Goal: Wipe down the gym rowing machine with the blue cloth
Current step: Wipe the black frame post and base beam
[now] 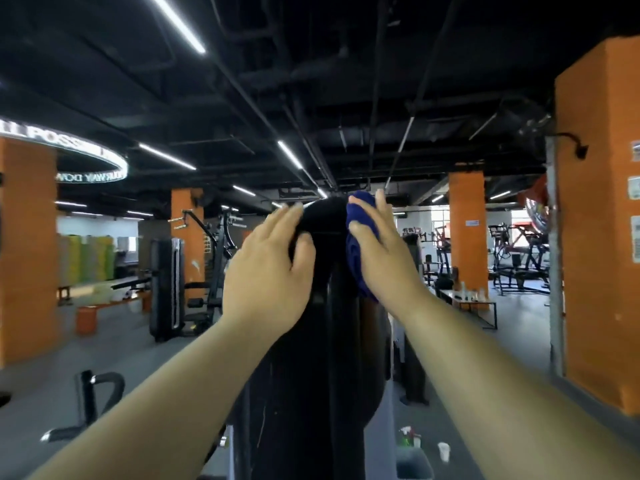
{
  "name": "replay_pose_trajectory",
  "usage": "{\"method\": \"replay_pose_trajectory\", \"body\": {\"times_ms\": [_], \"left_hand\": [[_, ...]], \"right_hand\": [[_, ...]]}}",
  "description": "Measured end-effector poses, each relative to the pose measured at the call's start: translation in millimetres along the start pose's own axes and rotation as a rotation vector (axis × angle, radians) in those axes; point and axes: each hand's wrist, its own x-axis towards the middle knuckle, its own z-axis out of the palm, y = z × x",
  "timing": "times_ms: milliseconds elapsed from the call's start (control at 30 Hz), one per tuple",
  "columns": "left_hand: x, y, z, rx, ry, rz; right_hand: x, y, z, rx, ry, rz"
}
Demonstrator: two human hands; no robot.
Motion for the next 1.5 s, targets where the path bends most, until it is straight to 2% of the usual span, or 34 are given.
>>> {"method": "replay_pose_trajectory", "body": {"times_ms": [67,133,200,267,333,400,467,533,633,733,800,867,900,1000,1067,1133,1200,1233,1267,1333,1400,1467,1500], "left_hand": [[-4,-3,9,0.211,0.041,0.088],[-6,-5,12,0.235,0.082,0.065],[-6,-4,12,0.239,0.105,0.049],[-7,-3,12,0.260,0.109,0.058],[-7,-4,11,0.260,0.117,0.039],[-9,-3,12,0.246,0.127,0.020],[-9,-3,12,0.235,0.126,0.002],[-9,-5,12,0.234,0.136,-0.001],[-9,-8,12,0.246,0.160,0.024],[-9,-10,12,0.241,0.159,0.015],[-9,-9,12,0.234,0.162,0.017],[-8,-8,12,0.224,0.164,0.022],[-8,-7,12,0.217,0.162,0.021],[-9,-6,12,0.211,0.180,0.035],[-11,-6,10,0.145,0.207,0.080],[-16,-4,7,0.094,0.208,0.278],[-24,-8,10,0.174,0.158,0.570],[-27,-11,11,0.219,0.119,0.659],[-28,-17,11,0.247,0.088,0.707],[-27,-33,5,0.313,0.064,0.761],[-28,-49,-1,0.342,0.059,0.804],[-37,-62,-4,0.308,0.070,0.817],[-46,-67,-4,0.290,0.074,0.811]], "right_hand": [[-9,5,5,-0.042,-0.008,-0.082],[-38,11,13,-0.093,-0.047,-0.343],[-47,24,8,-0.117,-0.150,-0.514],[-19,36,-7,-0.148,-0.165,-0.509],[17,40,-14,-0.124,-0.108,-0.358],[40,38,-14,0.010,-0.053,-0.145],[38,35,-10,0.075,-0.047,-0.067],[13,32,-8,0.029,-0.099,-0.176],[-24,37,-12,-0.051,-0.250,-0.467],[-5,46,-26,-0.189,-0.272,-0.556],[14,42,-26,-0.226,-0.190,-0.407],[17,26,-18,-0.140,-0.148,-0.202],[9,18,-13,-0.084,-0.160,-0.166],[-33,5,-3,-0.018,-0.253,-0.329],[-49,-4,-8,0.109,-0.286,-0.306],[-52,-22,-17,0.344,-0.295,-0.105],[-54,-40,-21,0.464,-0.324,0.047],[-56,-48,-20,0.506,-0.344,0.085],[-58,-54,-18,0.563,-0.348,0.113],[-60,-59,-13,0.675,-0.233,0.168],[-57,-58,-11,0.631,-0.037,0.194],[-58,-51,-11,0.377,0.073,0.142],[-60,-49,-9,0.234,0.068,0.094]]}}
